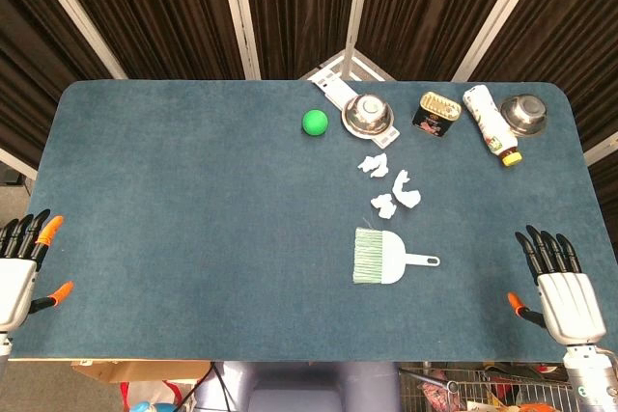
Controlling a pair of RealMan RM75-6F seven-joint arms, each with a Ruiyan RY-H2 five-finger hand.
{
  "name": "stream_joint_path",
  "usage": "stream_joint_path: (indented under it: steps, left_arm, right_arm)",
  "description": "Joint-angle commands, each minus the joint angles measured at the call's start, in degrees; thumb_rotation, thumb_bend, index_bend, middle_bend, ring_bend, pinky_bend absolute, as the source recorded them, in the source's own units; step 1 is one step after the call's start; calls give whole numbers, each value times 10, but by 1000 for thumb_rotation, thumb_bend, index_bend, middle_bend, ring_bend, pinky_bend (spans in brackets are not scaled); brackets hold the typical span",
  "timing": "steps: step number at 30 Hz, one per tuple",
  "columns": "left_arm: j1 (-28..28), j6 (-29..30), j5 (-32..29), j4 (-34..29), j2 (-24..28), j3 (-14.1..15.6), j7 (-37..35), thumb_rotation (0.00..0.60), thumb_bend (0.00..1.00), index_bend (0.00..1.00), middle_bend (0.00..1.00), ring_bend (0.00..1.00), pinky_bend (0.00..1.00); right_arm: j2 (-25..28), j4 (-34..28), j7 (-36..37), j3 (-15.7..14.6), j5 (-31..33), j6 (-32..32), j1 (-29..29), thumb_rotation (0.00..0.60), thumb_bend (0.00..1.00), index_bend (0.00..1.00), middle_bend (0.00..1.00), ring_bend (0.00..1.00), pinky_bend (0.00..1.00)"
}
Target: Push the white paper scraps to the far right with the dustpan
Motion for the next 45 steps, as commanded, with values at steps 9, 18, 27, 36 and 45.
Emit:
stream_joint_path:
  steps: [9,18,27,36,45]
  left_arm:
    - [1,1,0,0,0,0,-1,600,0,0,0,0,0]
    - [2,2,-3,0,2,-2,-7,600,0,0,0,0,0]
    - [-1,1,-1,0,2,-2,-7,600,0,0,0,0,0]
    - [0,3,1,0,4,-2,-15,600,0,0,0,0,0]
    - [-1,0,3,1,5,0,-20,600,0,0,0,0,0]
  right_arm:
    - [1,-2,5,0,2,-1,0,600,260,0,0,0,0]
    - [-5,-18,9,14,9,-15,16,600,259,0,35,83,98]
    - [-29,-42,-32,38,41,-93,71,600,260,62,800,860,829]
    - [-96,-30,-136,58,101,-177,132,600,259,398,957,1000,946]
    - [-169,8,-217,69,182,-222,169,600,260,439,958,1000,947]
